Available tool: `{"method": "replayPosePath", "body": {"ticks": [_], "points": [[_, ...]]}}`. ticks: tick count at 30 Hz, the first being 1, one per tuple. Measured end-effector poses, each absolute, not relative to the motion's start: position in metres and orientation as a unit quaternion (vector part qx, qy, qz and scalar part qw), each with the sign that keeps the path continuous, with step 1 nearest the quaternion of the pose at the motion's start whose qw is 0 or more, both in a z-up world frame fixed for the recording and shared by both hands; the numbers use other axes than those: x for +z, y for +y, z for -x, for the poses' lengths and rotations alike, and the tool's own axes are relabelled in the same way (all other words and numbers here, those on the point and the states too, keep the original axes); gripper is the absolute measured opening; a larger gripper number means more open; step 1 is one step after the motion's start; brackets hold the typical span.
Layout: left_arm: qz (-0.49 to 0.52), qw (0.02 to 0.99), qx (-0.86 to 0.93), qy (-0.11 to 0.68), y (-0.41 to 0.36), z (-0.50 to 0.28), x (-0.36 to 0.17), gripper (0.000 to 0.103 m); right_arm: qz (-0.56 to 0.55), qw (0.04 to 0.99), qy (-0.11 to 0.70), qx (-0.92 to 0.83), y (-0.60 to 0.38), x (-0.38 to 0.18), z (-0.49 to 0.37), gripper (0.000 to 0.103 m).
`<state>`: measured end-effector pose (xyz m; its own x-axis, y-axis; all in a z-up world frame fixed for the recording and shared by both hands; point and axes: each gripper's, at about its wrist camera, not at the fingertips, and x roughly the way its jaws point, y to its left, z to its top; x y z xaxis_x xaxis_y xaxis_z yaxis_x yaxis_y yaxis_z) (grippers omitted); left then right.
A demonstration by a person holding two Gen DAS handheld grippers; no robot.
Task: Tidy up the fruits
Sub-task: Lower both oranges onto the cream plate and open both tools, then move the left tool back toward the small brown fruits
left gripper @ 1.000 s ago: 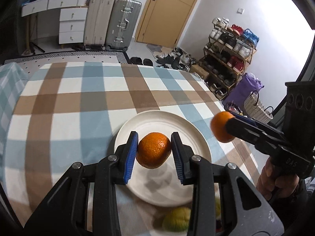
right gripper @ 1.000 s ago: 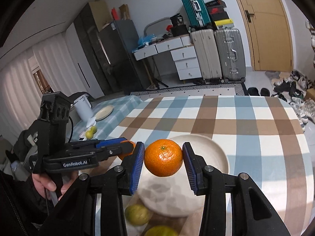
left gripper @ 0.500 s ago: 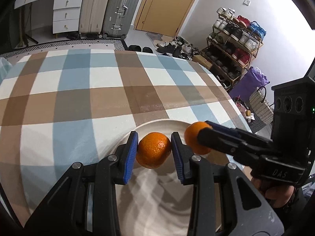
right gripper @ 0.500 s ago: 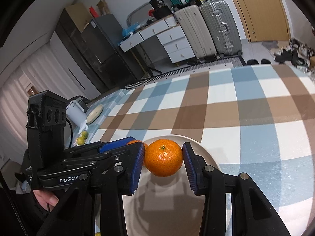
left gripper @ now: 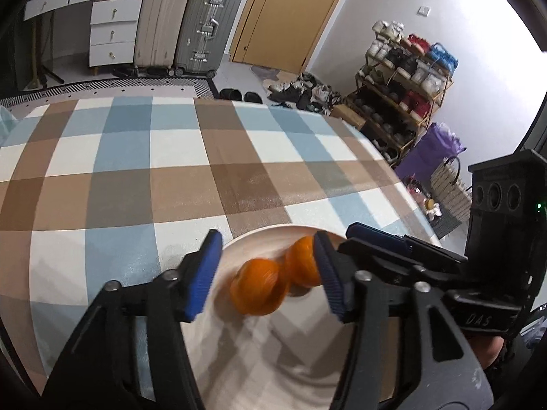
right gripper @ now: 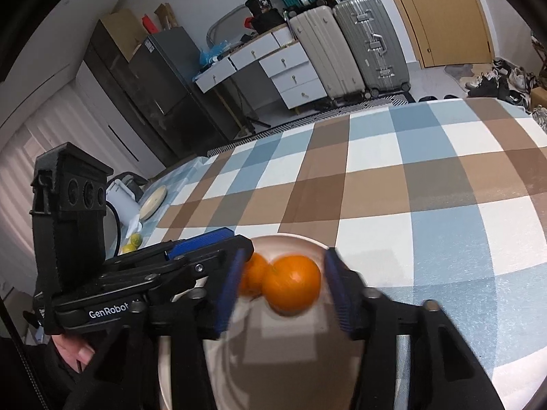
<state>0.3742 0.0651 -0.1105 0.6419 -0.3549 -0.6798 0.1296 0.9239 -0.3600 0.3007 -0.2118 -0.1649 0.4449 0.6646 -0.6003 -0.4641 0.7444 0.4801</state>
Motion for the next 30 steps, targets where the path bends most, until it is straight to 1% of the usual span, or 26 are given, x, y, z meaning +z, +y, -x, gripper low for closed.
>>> {"method": "replayPosePath", "body": {"ticks": [1,2,3,4,5,6,7,12,14,16,21,30], "points": [[0.14,0.896,-0.134,0.399,0.066,-0.371,-0.107,0.06,-0.126,0.842,0.402,0.337,-0.214,-0.162,-0.299,0.057],[0.14,0.898,-0.134,0.396,0.066,-0.367,-0.103,0.062,-0.128,0.846,0.397,0.333,-0.218,-0.157,-0.296,0.069],[0.139,0.9,-0.133,0.392,0.066,-0.361,-0.097,0.067,-0.131,0.85,0.392,0.327,-0.222,-0.153,-0.294,0.076],[0.135,0.902,-0.131,0.388,0.066,-0.355,-0.092,0.073,-0.138,0.853,0.383,0.325,-0.226,-0.148,-0.29,0.089],[0.129,0.906,-0.125,0.383,0.065,-0.349,-0.086,0.076,-0.145,0.856,0.374,0.326,-0.231,-0.143,-0.286,0.097],[0.124,0.91,-0.119,0.376,0.064,-0.341,-0.08,0.082,-0.148,0.861,0.362,0.324,-0.236,-0.135,-0.28,0.099],[0.121,0.914,-0.116,0.37,0.063,-0.333,-0.074,0.083,-0.147,0.866,0.356,0.321,-0.239,-0.129,-0.275,0.101],[0.101,0.926,-0.092,0.353,0.059,-0.296,-0.045,0.086,-0.133,0.882,0.326,0.313,-0.253,-0.099,-0.239,0.103],[0.094,0.929,-0.085,0.347,0.056,-0.279,-0.034,0.091,-0.124,0.886,0.32,0.31,-0.256,-0.092,-0.226,0.103],[0.092,0.934,-0.077,0.337,0.054,-0.262,-0.024,0.102,-0.114,0.893,0.312,0.304,-0.26,-0.084,-0.209,0.103],[0.083,0.944,-0.054,0.315,0.047,-0.218,0.0,0.102,-0.105,0.901,0.297,0.298,-0.269,-0.069,-0.168,0.103],[0.05,0.956,-0.038,0.288,0.031,-0.145,0.024,0.102,-0.097,0.912,0.278,0.284,-0.283,-0.059,-0.102,0.103]]}}
